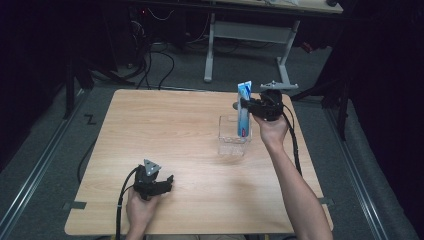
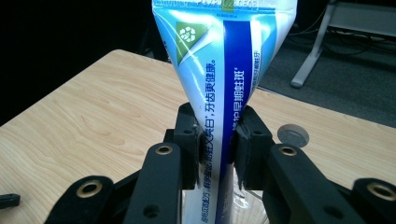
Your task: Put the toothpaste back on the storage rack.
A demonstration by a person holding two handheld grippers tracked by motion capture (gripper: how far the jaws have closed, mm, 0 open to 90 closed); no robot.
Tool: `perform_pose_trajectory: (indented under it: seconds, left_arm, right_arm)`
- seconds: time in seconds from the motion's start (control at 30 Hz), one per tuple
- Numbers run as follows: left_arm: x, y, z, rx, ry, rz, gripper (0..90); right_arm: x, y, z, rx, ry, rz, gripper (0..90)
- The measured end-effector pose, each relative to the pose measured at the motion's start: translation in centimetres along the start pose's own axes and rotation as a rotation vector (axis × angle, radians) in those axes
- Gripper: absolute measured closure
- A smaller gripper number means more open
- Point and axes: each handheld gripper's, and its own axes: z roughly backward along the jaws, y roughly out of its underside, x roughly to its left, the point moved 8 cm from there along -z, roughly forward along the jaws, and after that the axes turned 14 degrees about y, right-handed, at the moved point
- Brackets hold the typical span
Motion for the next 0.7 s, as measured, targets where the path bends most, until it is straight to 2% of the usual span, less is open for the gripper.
perform_pose_trajectory:
  seconds: [0.4, 0.57, 0.7]
  left_arm:
    - [0.0, 0.0, 0.0, 0.0, 0.0, 0.0, 22.4]
    - [0.0, 0.0, 0.0, 0.0, 0.0, 0.0, 22.4]
    - [0.0, 0.0, 0.0, 0.0, 0.0, 0.001, 22.4]
  right_arm:
    - [0.0, 0.9, -0.9, 0.018, 0.014, 0.012, 73.6]
    - [0.1, 1.7, -1.3, 0.034, 0.012, 0.002, 73.5]
    - [0.1, 2.0, -1.6, 0.044, 0.028, 0.021, 73.4]
